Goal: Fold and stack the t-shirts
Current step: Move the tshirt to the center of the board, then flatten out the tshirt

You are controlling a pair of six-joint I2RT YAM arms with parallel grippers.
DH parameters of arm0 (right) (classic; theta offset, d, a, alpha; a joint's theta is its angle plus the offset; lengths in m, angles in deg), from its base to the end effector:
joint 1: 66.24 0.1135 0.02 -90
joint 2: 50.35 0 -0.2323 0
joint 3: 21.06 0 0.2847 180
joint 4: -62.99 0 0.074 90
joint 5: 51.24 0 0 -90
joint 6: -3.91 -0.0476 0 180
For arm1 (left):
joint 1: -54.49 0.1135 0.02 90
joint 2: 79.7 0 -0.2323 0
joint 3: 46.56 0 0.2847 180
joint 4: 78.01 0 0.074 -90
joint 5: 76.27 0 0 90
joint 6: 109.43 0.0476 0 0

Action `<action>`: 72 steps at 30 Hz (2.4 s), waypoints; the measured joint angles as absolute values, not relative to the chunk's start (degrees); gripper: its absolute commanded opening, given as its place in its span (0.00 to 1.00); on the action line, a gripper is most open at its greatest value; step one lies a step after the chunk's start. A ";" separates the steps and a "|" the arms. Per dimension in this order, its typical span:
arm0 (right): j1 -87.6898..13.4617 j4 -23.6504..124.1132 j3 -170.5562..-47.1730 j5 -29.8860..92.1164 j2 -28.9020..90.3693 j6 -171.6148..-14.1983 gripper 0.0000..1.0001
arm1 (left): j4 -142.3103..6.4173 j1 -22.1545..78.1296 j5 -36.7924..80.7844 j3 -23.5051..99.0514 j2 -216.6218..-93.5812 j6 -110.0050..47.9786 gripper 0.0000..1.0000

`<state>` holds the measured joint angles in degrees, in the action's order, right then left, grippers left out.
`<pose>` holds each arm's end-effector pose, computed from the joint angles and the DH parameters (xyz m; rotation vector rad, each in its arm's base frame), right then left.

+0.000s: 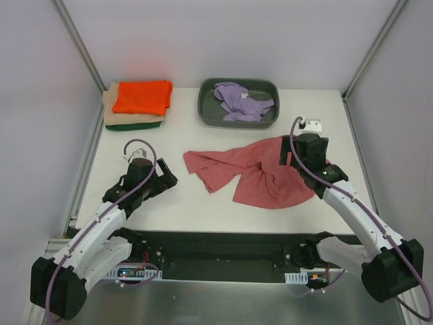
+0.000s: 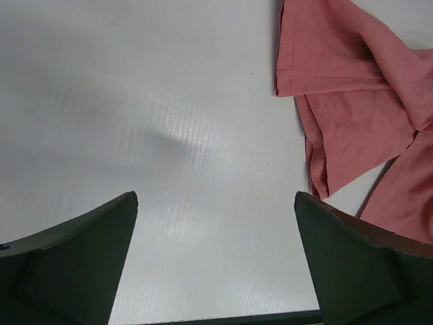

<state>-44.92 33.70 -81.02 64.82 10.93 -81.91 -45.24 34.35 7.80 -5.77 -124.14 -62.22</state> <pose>0.2810 0.0872 0.2512 -0.1877 2.0501 -0.2936 0.2232 -0.0766 0.1860 -0.4988 2.1915 -0.4929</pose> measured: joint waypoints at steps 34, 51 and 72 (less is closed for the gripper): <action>-12.68 26.60 -92.76 52.56 48.89 -100.48 0.54 | -54.90 34.35 16.11 -6.85 -131.97 -62.00 0.99; -12.90 29.51 -82.81 55.05 39.01 -99.13 0.01 | -54.95 34.35 16.13 -6.17 -135.97 -61.89 0.99; -18.67 19.23 -78.97 77.67 -21.03 -88.31 0.01 | -58.42 34.35 20.76 3.73 -156.86 -59.81 0.83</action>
